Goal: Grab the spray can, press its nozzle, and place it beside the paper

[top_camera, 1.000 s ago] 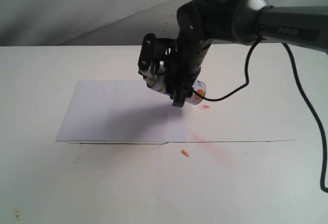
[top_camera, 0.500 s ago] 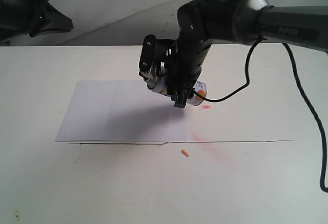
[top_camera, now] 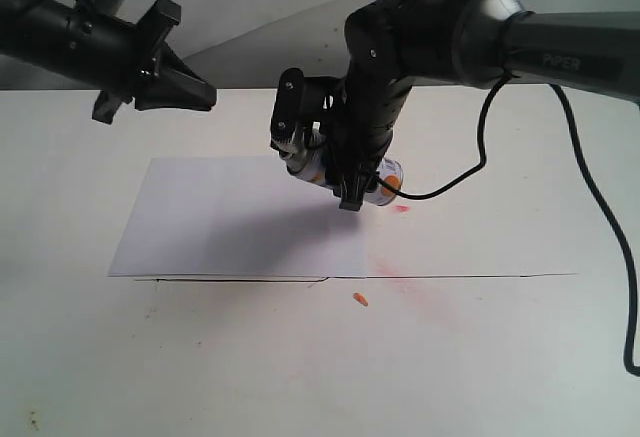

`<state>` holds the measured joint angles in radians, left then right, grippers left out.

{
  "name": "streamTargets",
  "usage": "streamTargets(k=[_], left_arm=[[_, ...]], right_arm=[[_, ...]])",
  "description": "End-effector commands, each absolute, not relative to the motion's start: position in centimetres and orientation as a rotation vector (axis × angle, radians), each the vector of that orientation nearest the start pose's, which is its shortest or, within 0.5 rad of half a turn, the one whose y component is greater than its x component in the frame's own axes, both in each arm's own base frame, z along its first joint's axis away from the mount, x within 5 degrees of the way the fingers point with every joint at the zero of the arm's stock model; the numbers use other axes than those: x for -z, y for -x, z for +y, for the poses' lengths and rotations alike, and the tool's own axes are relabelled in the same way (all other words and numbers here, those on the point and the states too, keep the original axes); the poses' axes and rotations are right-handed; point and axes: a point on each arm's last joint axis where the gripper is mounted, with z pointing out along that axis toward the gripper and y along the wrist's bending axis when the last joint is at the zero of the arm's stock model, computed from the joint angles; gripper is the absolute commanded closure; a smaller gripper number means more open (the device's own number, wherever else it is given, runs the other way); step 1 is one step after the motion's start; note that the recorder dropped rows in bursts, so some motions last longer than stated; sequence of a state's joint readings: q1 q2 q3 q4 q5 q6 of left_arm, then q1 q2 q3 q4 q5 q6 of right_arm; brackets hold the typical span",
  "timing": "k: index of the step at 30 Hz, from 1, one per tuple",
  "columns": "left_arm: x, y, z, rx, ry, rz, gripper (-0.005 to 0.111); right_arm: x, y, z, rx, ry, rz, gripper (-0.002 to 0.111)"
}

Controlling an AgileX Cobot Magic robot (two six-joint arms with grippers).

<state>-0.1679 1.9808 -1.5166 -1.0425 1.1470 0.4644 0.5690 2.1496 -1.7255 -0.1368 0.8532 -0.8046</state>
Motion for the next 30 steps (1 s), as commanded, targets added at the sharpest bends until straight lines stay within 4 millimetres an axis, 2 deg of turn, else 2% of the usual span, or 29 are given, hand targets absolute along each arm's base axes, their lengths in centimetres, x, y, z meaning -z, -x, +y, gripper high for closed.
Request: streamTargets(k=[1,6,11,14,18,21,30], left_arm=[[-23.4,-40.0,-14.9,1.42,-0.333,2.645,0.107],[-22.9,-39.8,-16.0,1.414,-0.427,2.635,0.107],[-22.5,-39.3,-17.0,1.377,-0.524,2.647,0.107],[-22.3,-39.3,-16.9,1.359,-0.534,2.659,0.107],[-20.6,-39.7,-17.1,1.372,-0.52,2.696,0.107],[-20.0,-39.7,-17.4,1.376,-0.528,2.706,0.107],[-19.7,-39.5,-19.1,1.319,-0.577,2.673,0.107]], right_arm=[[-20.2,-39.9,24.3,0.257,1.816,2.03,0.108],[-20.0,-39.7,24.1,0.255,1.83,2.052,0.108],[-17.9,-39.8,23.8,0.288,1.88,2.125,0.108],[-17.9,-39.9,23.6,0.33,1.874,2.129,0.108],[-17.9,-39.9,23.7,0.321,1.869,2.128,0.108],[-17.9,-39.9,23.7,0.315,1.866,2.13,0.108],[-17.9,-39.9,23.7,0.313,1.863,2.128,0.108]])
